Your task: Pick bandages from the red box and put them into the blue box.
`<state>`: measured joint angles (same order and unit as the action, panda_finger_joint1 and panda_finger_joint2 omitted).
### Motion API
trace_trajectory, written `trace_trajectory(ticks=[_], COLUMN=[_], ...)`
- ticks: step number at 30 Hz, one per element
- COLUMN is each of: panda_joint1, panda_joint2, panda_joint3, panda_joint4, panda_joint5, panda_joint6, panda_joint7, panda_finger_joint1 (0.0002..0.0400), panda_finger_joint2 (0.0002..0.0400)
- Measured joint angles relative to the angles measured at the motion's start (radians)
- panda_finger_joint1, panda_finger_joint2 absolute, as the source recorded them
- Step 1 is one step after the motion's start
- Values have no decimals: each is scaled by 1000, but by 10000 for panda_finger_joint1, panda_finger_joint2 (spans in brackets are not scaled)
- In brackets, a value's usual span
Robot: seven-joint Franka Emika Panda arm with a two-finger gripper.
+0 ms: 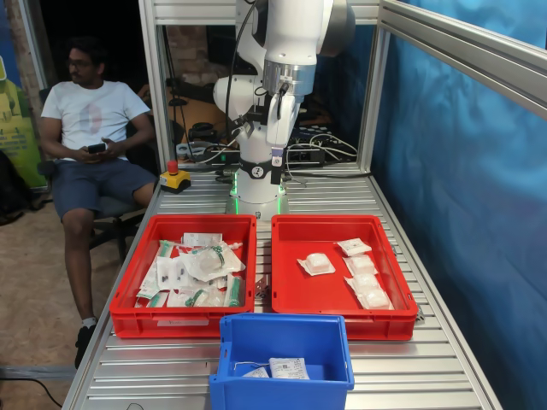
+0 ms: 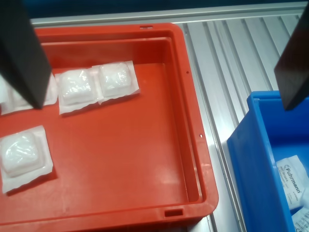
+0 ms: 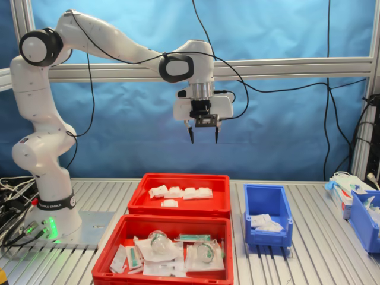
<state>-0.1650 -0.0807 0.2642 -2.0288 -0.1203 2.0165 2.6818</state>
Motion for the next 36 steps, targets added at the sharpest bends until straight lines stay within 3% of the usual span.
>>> trace_trajectory(ticks=[13, 36], panda_joint1=[9, 128], panda_joint2=[0, 43], panda_joint3=[0, 4], panda_joint4=[-19, -93], panda_joint5=[0, 1], panda_joint6=[0, 11], panda_joint7=[0, 0], panda_finger_joint1=[400, 400], panda_finger_joint2=[400, 400])
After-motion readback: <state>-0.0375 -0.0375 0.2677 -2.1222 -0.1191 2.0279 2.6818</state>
